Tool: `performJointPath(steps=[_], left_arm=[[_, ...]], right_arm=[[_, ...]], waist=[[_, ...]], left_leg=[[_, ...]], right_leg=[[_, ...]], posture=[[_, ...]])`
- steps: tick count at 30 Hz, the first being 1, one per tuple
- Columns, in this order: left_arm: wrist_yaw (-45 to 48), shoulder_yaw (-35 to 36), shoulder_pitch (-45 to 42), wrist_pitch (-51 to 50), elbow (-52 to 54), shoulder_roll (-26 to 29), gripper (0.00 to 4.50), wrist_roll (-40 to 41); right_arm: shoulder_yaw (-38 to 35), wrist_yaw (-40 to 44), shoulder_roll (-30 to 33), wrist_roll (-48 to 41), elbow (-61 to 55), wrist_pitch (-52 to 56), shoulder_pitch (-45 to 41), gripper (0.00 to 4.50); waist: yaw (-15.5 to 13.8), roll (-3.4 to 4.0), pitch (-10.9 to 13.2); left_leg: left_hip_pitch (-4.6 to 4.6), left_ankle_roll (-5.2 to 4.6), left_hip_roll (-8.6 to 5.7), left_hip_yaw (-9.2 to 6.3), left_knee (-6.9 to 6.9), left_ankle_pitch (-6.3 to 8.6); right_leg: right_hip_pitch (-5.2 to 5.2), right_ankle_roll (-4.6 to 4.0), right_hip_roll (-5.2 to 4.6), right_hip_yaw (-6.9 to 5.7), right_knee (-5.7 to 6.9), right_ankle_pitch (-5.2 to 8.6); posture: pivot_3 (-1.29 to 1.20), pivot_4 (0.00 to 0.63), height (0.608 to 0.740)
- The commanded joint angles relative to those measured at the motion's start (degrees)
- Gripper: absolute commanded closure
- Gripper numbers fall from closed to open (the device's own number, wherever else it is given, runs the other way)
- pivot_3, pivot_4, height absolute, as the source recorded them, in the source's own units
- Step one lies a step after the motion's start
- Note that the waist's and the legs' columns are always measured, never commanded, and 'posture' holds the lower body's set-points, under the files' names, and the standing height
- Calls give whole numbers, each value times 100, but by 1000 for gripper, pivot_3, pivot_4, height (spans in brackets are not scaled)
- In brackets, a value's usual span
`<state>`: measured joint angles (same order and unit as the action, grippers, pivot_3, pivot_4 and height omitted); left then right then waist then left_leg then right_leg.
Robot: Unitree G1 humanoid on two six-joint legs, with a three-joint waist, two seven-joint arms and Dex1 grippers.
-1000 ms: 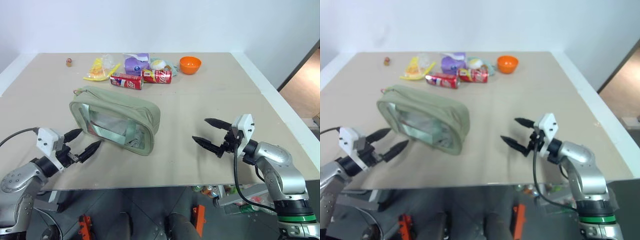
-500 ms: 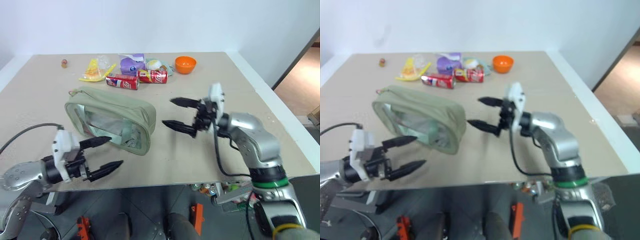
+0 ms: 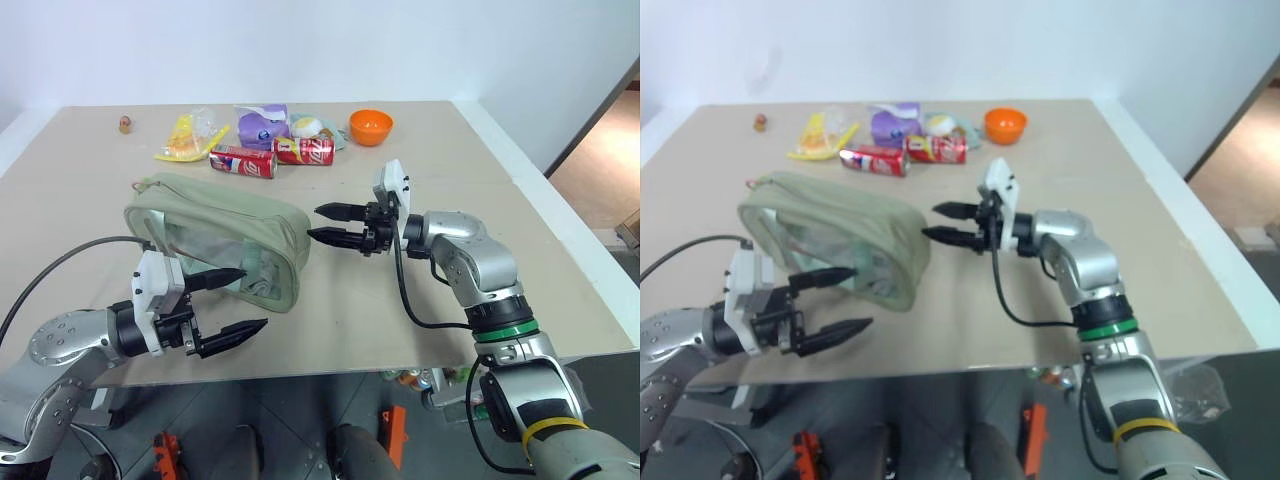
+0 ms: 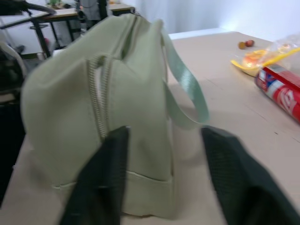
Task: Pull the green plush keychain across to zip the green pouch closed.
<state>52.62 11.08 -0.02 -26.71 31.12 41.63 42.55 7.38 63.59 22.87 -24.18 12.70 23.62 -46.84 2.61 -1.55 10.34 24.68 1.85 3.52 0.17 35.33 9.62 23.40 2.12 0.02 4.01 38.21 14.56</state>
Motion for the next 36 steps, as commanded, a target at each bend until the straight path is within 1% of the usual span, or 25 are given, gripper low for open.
performJointPath(steps=[1, 3, 4, 8, 10, 12, 13, 16, 17, 19, 28, 29, 30, 32, 36], left_arm=[[-61, 33, -96, 99, 79, -22, 0, -50], [-81, 31, -96, 106, 93, -35, 0, -64], [-95, 35, -92, 108, 104, -42, 0, -69], [-147, 67, -23, 124, 147, -67, 0, -110], [-161, 76, 3, 128, 162, -72, 0, -120], [-171, 68, 17, 139, 171, -76, 0, -134], [-177, 58, 15, 146, 168, -80, 0, -142], [-207, 18, -32, 150, 142, -101, 0, -163], [-214, 10, -43, 150, 136, -104, 0, -164], [-211, -2, -54, 166, 128, -107, 0, -178], [-159, -47, -158, 235, 132, -171, 0, -168], [-181, -43, -173, 232, 145, -188, 0, -152], [-227, -28, -193, 229, 154, -218, 0, -136], [-314, 10, -225, 206, 171, -269, 0, -94], [-433, 51, -255, 155, 213, -307, 0, -22]], right_arm=[[61, 155, -89, -23, -66, 39, -222, 3669], [104, 184, -107, 16, -56, 46, -245, 4321], [115, 183, -111, 43, -41, 35, -259, 4423], [-33, 71, -88, -8, 72, 234, -358, 4423], [-37, 173, 4, -27, 65, 298, -346, 3877], [-14, 249, 79, 11, 49, 276, -307, 3179], [-3, 270, 101, 43, 41, 210, -281, 2933], [-2, 215, 96, 156, 54, -40, -223, 1745], [-1, 206, 88, 176, 65, -79, -218, 1584], [4, 193, 40, 187, 98, -87, -230, 952], [109, 163, -495, 372, 818, -299, -670, 952], [95, 167, -545, 381, 906, -323, -724, 1497], [78, 191, -584, 380, 980, -333, -773, 1734], [65, 246, -626, 391, 1082, -365, -842, 2495], [47, 394, -619, 375, 1127, -340, -904, 3832]], waist=[[1, 0, 0], [1, 0, 0], [1, 0, 0], [3, 0, 0], [4, 0, 0], [3, 1, 0], [2, 1, 0], [2, 1, 0], [3, 1, 0], [3, 1, 0], [6, 1, 0], [6, 1, 1], [6, 1, 0], [5, 1, 0], [5, 1, 0]], left_leg=[[-1, 0, 2, 0, 1, 0], [-3, 0, 4, 0, 2, 0], [-4, 0, 5, 0, 2, -1], [-4, 0, 7, 1, 2, 0], [-5, 0, 9, 2, 2, 0], [-3, 0, 10, 1, 1, 0], [-3, 0, 10, 1, 1, 0], [-3, 0, 10, 2, 1, 0], [-3, 0, 10, 2, 1, 0], [-3, 0, 10, 1, 1, 0], [-4, 0, 11, 3, 1, 0], [-4, 0, 11, 3, 1, 0], [-3, 0, 12, 2, 1, 0], [-3, 0, 12, 2, 1, 0], [-2, 0, 11, 2, 1, 0]], right_leg=[[0, 0, 2, 0, 0, -1], [-2, -2, 3, 0, 1, -2], [-1, -3, 5, 0, 2, -3], [0, -6, 7, 1, 2, -4], [1, -8, 9, 2, 3, -5], [1, -9, 10, 1, 3, -4], [2, -9, 10, 2, 3, -4], [2, -8, 10, 3, 2, -3], [2, -8, 10, 3, 2, -3], [2, -8, 11, 3, 3, -2], [2, -8, 13, 5, 3, -5], [3, -8, 14, 6, 3, -5], [3, -8, 15, 5, 3, -5], [2, -8, 14, 5, 3, -5], [2, -8, 13, 5, 3, -5]], posture=[[0, 150, 740], [0, 150, 740], [0, 150, 740], [0, 150, 740], [0, 150, 740], [0, 150, 740], [0, 150, 740], [0, 150, 740], [0, 150, 740], [0, 150, 740], [0, 150, 740], [0, 150, 740], [0, 150, 740], [0, 150, 740], [0, 150, 740]])
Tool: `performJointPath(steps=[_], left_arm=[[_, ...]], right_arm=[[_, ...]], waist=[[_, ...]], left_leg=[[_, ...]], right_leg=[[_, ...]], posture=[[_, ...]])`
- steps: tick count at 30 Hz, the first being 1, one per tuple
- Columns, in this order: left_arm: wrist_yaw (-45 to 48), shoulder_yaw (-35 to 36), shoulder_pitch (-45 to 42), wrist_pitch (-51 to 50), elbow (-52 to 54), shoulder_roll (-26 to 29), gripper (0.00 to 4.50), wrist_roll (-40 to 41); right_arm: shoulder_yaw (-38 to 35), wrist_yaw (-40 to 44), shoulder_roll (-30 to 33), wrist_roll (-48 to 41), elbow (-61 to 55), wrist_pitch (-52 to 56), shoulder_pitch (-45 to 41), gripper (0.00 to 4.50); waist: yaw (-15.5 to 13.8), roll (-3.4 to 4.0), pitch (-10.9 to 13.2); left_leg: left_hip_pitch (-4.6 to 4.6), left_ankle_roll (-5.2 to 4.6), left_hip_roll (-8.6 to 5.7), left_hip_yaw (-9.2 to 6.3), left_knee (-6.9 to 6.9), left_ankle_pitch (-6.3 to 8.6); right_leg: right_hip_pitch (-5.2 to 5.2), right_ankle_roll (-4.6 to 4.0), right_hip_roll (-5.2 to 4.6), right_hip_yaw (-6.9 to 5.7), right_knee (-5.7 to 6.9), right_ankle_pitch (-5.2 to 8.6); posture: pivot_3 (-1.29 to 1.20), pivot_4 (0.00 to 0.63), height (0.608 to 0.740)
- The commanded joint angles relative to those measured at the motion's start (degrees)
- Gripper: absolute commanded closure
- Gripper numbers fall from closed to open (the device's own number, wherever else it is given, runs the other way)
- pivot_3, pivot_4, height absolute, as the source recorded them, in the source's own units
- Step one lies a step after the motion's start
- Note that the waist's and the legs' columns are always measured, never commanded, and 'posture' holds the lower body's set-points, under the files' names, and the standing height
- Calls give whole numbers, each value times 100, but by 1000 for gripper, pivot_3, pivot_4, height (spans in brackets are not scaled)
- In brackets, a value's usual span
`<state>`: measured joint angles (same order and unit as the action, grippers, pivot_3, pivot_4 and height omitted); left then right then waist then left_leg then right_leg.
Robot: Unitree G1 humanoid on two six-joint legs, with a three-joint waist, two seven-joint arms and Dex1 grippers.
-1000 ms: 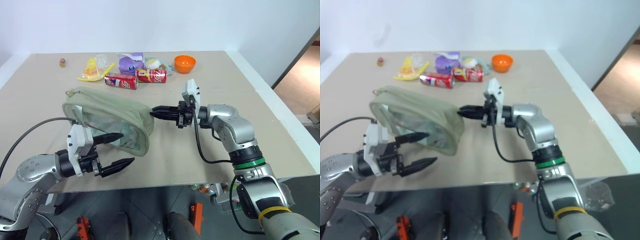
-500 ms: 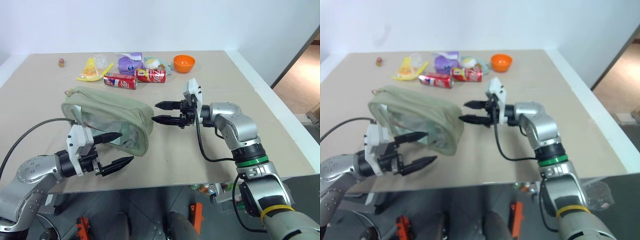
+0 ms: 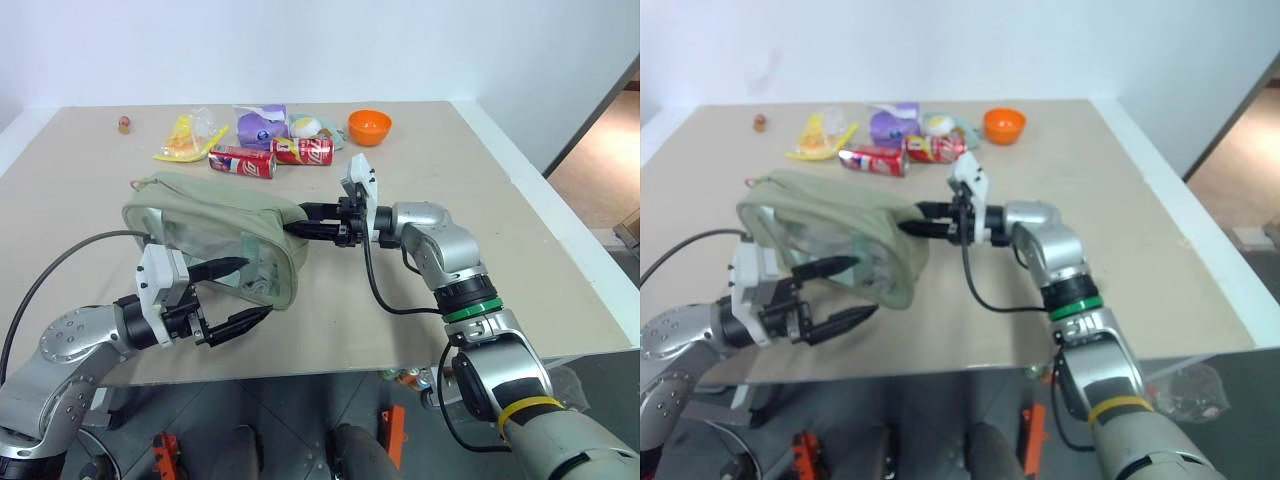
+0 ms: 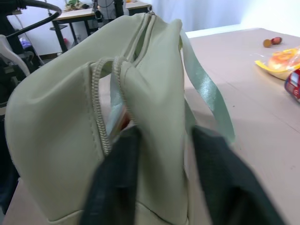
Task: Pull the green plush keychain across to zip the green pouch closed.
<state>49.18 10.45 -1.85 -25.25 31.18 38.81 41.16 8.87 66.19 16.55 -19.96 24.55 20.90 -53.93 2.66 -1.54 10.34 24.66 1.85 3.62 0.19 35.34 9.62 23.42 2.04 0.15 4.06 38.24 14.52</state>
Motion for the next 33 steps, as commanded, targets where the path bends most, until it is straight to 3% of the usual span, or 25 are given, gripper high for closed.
performJointPath(steps=[1, 2, 8, 16, 21, 28, 30, 31, 33], left_arm=[[-110, 113, -79, 6, 212, -25, 0, 125], [-129, 110, -83, 8, 216, -24, 0, 130], [-190, 52, -86, 32, 221, -37, 0, 115], [-161, -77, -177, 55, 150, -76, 0, 48], [-130, -131, -214, 79, 108, -86, 0, -11], [-139, -143, -219, 58, 120, -119, 0, -26], [-104, -133, -220, 37, 98, -85, 0, -22], [-87, -131, -228, 27, 81, -67, 0, -23], [-62, -134, -267, 9, 44, -47, 0, -22]], right_arm=[[-102, 179, 39, -49, -65, -56, -203, 4158], [-100, 222, 68, -46, -74, -53, -205, 4460], [-105, 747, 445, 71, 94, -340, -324, 4460], [-37, 1520, 1046, 1020, 2636, -2710, -1601, 4460], [-54, 1670, 1064, 1346, 3695, -3211, -2109, 4460], [-731, 1394, 1063, 963, 3830, -2804, -2231, 2100], [-1051, 1215, 1192, 726, 3545, -2375, -2169, 1658], [-1181, 1178, 1272, 609, 3275, -2145, -2069, 1044], [-1436, 945, 1442, 356, 2443, -1639, -1700, 373]], waist=[[0, 0, 0], [0, 0, 0], [-4, 1, 0], [1, 4, 3], [3, 6, 5], [4, 8, 5], [4, 8, 6], [2, 10, 7], [-7, 10, 7]], left_leg=[[0, 0, 0, 0, 0, 0], [0, 0, 0, 0, 0, 0], [0, 0, -1, 0, 0, 0], [-3, 0, -1, 4, 1, 0], [-4, 0, 0, 3, -5, 1], [-3, 1, -1, 4, -5, 2], [-4, 1, -1, 4, -4, 1], [-4, 1, -1, 4, -4, 1], [-2, 1, -2, 4, -5, 1]], right_leg=[[0, 0, 0, 0, 0, 0], [1, 0, 0, 0, 0, 0], [0, 0, -1, -1, 0, 0], [0, 0, 1, 1, -1, 0], [1, -24, 2, 2, 0, -5], [1, -29, 0, 3, 1, -9], [1, -29, 0, 3, 2, -9], [1, -29, 0, 3, 2, -9], [1, -28, -2, 3, 3, -9]], posture=[[0, 150, 740], [0, 150, 740], [0, 150, 740], [0, 150, 740], [0, 150, 740], [0, 150, 740], [0, 150, 740], [0, 150, 740], [0, 150, 740]])
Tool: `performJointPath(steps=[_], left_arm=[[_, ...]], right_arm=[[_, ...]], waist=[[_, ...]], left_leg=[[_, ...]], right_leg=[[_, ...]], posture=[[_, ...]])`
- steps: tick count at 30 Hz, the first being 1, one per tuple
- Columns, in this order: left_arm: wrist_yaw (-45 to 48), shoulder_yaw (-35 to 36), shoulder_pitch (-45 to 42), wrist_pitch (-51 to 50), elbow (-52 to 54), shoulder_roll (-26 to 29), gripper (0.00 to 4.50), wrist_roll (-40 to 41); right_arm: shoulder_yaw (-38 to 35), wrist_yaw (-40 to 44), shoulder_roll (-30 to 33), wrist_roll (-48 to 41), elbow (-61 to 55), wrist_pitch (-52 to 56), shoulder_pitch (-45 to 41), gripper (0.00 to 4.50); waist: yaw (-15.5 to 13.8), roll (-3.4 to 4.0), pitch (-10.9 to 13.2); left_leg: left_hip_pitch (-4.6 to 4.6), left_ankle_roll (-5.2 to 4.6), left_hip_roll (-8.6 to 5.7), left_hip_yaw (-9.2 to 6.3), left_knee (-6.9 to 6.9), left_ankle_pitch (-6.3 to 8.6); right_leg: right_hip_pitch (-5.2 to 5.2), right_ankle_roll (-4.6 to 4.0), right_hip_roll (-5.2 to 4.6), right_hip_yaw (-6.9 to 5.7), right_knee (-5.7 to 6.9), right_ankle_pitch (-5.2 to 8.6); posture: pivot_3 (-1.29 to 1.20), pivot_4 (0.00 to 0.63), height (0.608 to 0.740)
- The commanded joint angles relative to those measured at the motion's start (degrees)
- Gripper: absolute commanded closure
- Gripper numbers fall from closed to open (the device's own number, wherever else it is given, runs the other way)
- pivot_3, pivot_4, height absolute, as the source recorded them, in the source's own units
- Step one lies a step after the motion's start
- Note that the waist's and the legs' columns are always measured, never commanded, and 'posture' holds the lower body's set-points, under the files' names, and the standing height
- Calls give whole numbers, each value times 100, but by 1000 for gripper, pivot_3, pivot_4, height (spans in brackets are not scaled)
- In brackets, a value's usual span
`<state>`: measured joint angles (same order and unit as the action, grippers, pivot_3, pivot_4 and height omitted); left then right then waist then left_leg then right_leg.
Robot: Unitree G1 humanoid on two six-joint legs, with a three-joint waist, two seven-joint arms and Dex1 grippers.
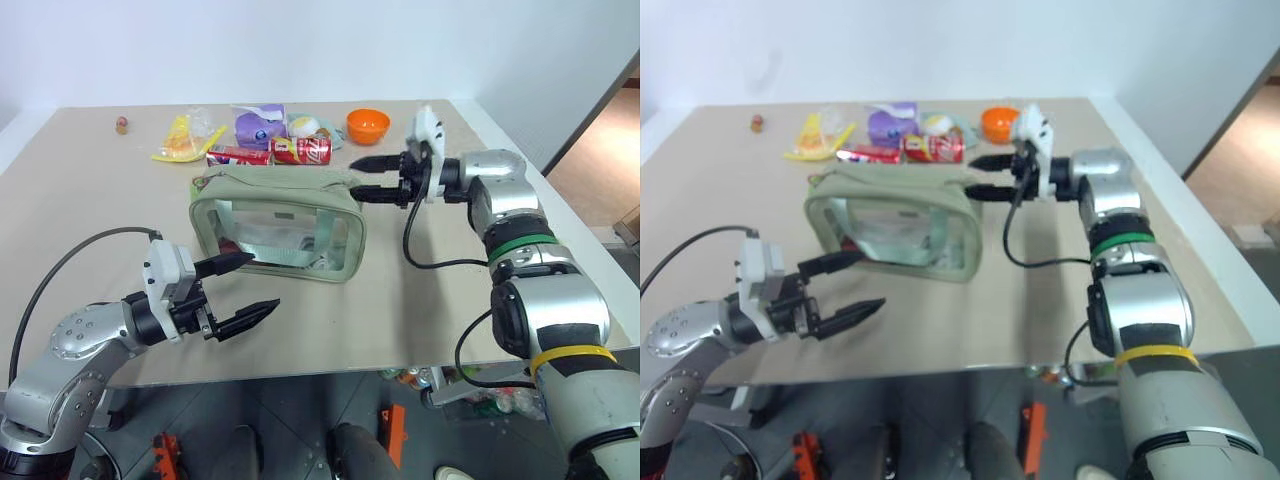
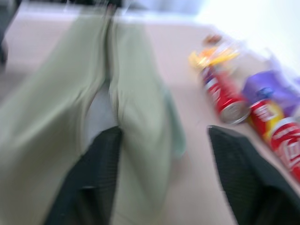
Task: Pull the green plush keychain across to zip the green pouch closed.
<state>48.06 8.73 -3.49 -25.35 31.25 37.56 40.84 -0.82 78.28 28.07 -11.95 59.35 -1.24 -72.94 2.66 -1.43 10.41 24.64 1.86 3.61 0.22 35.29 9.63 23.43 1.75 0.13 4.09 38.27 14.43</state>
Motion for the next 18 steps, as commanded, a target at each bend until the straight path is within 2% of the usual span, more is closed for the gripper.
performJointPath(steps=[1, 3, 7, 9, 13, 18], left_arm=[[53, 38, -126, 5, 25, 84, 0, 16], [61, 46, -144, -8, 15, 94, 0, 26], [107, 50, -179, -86, -2, 135, 0, 101], [112, 77, -206, -129, -12, 135, 0, 148], [93, 140, -326, -230, -67, 123, 0, 272], [162, 107, -414, -338, -15, 187, 0, 399]], right_arm=[[-571, -387, 370, -578, -1535, 873, 448, 56], [-681, -617, 460, -757, -2326, 1355, 836, 20], [-783, -1416, 564, -1345, -5429, 2752, 2661, 20], [-765, -1734, 551, -1574, -6331, 3188, 3180, 20], [-743, -2454, 328, -1892, -7359, 3775, 3754, 20], [-586, -2795, 197, -1938, -7495, 3814, 3900, 20]], waist=[[-26, -1, 0], [-51, -1, -1], [-68, -3, -2], [-62, 4, 2], [10, 7, 4], [6, 4, 2]], left_leg=[[1, 0, 0, -1, 1, 0], [2, 4, -3, -6, 1, 2], [3, 7, -4, -6, 0, 7], [4, 6, -4, -7, 0, 11], [-1, 6, -3, 1, 4, 10], [-17, 5, -1, -4, 11, -2]], right_leg=[[0, 1, 0, -1, 0, 1], [-3, 1, -4, -6, -1, 6], [-2, 2, -4, -3, 0, 10], [1, 0, -3, -2, 5, 14], [7, 33, 2, 8, 14, 27], [-10, 15, 7, 8, 14, 23]], posture=[[0, 150, 740], [0, 150, 740], [0, 150, 740], [0, 150, 740], [0, 150, 740], [0, 150, 740]])
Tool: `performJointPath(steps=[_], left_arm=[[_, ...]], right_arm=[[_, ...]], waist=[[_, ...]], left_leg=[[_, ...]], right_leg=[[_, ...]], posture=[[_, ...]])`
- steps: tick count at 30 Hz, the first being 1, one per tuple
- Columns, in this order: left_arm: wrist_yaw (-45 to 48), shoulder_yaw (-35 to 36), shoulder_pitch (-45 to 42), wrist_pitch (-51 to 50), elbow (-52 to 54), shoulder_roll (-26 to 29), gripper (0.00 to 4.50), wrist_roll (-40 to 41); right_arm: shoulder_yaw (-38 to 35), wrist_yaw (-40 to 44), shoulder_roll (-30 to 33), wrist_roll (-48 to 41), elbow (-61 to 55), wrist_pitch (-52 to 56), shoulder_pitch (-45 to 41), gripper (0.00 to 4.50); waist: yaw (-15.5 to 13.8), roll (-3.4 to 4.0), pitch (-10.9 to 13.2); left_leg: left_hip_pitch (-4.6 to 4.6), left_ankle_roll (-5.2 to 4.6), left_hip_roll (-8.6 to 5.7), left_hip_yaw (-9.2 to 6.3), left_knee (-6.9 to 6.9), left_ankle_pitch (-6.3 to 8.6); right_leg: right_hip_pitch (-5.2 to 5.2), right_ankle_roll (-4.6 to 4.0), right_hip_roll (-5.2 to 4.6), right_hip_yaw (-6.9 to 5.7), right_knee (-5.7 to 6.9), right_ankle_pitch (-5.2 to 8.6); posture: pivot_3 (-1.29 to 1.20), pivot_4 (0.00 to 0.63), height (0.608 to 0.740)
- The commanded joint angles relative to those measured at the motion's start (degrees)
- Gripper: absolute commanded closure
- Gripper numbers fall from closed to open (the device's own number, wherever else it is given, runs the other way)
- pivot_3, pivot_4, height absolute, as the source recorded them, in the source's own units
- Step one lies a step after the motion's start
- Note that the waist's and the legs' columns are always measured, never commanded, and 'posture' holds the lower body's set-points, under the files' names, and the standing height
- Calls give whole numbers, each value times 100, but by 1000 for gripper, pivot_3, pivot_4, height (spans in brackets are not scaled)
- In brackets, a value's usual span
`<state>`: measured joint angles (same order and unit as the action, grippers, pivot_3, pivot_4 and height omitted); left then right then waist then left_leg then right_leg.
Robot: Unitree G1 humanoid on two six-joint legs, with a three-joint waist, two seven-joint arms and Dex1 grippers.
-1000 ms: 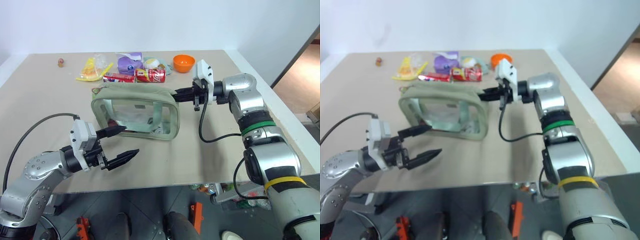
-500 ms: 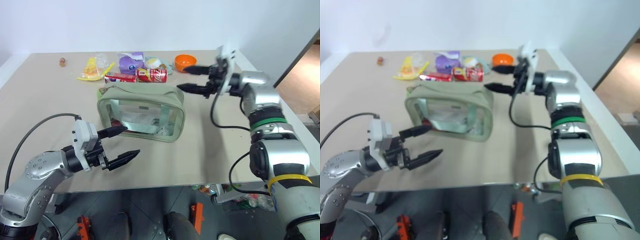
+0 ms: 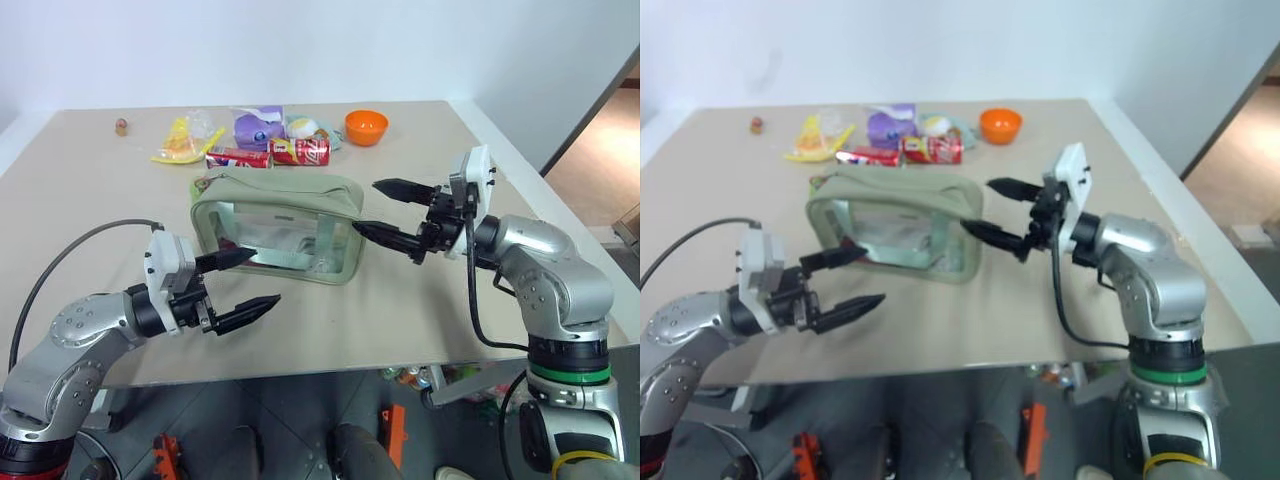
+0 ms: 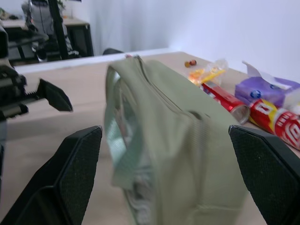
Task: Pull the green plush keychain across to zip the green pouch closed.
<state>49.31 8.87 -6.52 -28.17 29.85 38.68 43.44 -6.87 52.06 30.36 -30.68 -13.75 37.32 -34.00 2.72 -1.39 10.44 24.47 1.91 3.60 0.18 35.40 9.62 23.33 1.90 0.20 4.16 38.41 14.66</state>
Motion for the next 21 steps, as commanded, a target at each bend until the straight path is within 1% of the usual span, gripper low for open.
performJointPath(steps=[1, 5, 10, 13, 21], left_arm=[[41, 94, -122, -63, 123, 85, 0, 140], [32, 69, -175, -76, 116, 87, 0, 103], [-22, 55, -98, -59, 186, 67, 0, 55], [-45, 62, -33, -48, 213, 69, 0, 24], [-95, 65, 2, -30, 229, 53, 0, -24]], right_arm=[[58, -204, -52, -67, -177, -53, 13, 20], [325, -286, -200, 136, 111, -305, 55, 20], [582, -211, -222, 335, 377, -621, 114, 20], [691, -191, -245, 410, 493, -753, 100, 791], [828, -154, -301, 521, 596, -1043, 87, 3528]], waist=[[0, 0, 0], [1, -4, -3], [-2, -4, -2], [-3, -4, -2], [-3, -4, -2]], left_leg=[[0, 1, -1, 3, 1, -3], [0, 2, -1, 9, 2, -5], [8, 2, 0, 5, -4, -4], [13, 2, 0, 5, -4, -2], [12, 2, 0, 3, -3, -2]], right_leg=[[0, -2, -2, 2, -1, -1], [2, 0, -1, 8, -1, -4], [8, 20, 1, 5, -1, -8], [11, 22, 0, 5, -2, -6], [10, 21, 0, 4, -2, -6]], posture=[[0, 150, 740], [0, 150, 740], [0, 150, 740], [0, 150, 740], [0, 150, 740]])
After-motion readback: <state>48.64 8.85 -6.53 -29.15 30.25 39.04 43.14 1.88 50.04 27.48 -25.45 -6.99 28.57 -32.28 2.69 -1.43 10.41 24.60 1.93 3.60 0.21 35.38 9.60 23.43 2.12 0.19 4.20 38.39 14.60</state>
